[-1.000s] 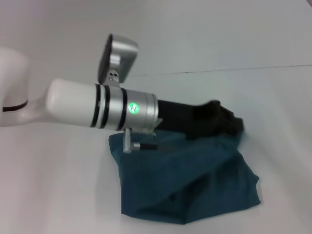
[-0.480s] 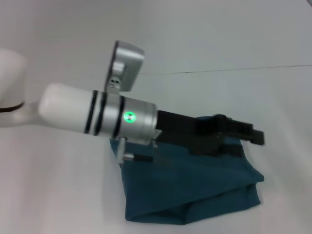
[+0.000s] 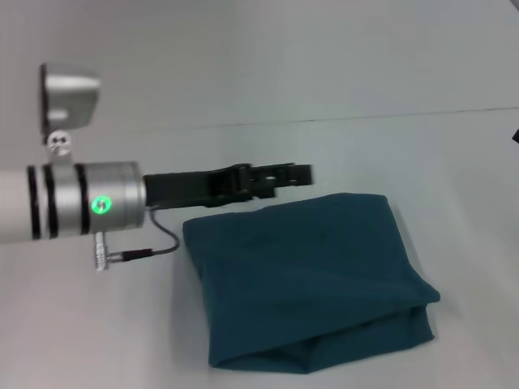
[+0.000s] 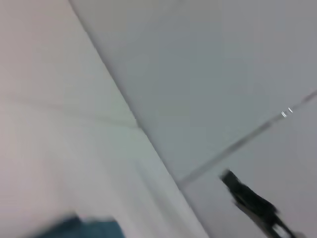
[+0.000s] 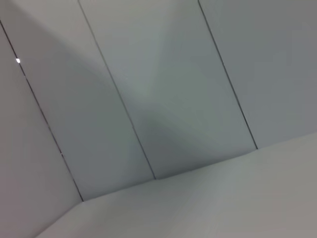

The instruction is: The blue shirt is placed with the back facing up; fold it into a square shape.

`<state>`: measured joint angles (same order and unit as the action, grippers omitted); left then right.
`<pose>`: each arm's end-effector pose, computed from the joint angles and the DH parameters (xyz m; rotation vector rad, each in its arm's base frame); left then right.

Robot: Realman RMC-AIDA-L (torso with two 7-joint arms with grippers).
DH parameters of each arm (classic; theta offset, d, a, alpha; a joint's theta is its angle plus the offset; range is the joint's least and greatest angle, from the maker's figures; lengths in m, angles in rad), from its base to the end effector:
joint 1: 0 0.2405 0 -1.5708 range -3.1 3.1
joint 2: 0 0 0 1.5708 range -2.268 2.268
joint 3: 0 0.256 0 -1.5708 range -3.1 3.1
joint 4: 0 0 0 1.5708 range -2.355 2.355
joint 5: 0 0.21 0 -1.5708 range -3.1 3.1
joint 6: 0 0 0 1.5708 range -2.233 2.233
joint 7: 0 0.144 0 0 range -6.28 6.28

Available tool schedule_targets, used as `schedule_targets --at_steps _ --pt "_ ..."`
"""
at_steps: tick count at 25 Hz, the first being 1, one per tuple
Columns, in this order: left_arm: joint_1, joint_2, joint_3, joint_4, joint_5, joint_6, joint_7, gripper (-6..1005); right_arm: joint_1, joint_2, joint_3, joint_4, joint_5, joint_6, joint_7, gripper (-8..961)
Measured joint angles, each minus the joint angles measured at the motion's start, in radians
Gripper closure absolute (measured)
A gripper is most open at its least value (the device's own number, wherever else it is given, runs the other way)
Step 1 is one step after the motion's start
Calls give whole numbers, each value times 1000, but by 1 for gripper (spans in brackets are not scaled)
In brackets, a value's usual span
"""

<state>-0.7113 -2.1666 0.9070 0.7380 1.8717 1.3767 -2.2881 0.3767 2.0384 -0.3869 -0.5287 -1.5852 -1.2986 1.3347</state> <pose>-0.1565 0.3787 -0.0399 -2.5765 -1.5668 -0.8759 0.3533 0.3281 0.0834 -1.8168 0.9195 0.9721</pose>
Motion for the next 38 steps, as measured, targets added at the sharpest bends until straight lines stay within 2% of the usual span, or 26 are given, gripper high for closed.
schedule_targets --at_steps 3,6,7,8,9,11,14,16,19,26,31,35,38 --pt "54 -8 24 -40 -66 -89 227 115 2 0 -1 -5 2 -8 5 955" --pt "73 -10 41 -133 -160 -125 473 38 4 -3 -6 -20 0 -16 18 955" --pt "78 -10 41 -169 -197 -119 581 57 4 -4 -9 -27 0 -18 21 955" --pt "78 -10 41 -169 -197 -119 581 76 2 -4 -12 -34 0 -21 23 955" --pt "92 -10 41 -230 -257 -85 776 95 1 -4 -13 -39 0 -22 24 955" --pt "118 -10 41 -284 -307 -12 1011 132 0 -4 -13 -43 -1 -22 31 955" --pt "141 -10 40 -348 -342 60 1255 189 -2 -7 -17 -52 -1 -25 43 954" --pt "142 -10 38 -392 -345 64 1359 276 -3 -7 -36 -67 -1 -32 47 954" --pt "123 -10 45 -442 -345 10 1402 406 -4 -7 -74 -92 -18 -55 42 954" --pt "69 -10 49 -506 -371 -124 1422 637 24 -8 -98 -136 -129 -158 26 954" --pt "61 -10 96 -512 -365 -159 1428 802 31 -12 -133 -305 -308 -285 132 955" --pt "61 -10 134 -516 -360 -172 1429 874 39 -21 -134 -488 -421 -443 260 954" --pt "54 -10 155 -537 -366 -192 1434 927 44 -21 -134 -549 -451 -474 307 954"
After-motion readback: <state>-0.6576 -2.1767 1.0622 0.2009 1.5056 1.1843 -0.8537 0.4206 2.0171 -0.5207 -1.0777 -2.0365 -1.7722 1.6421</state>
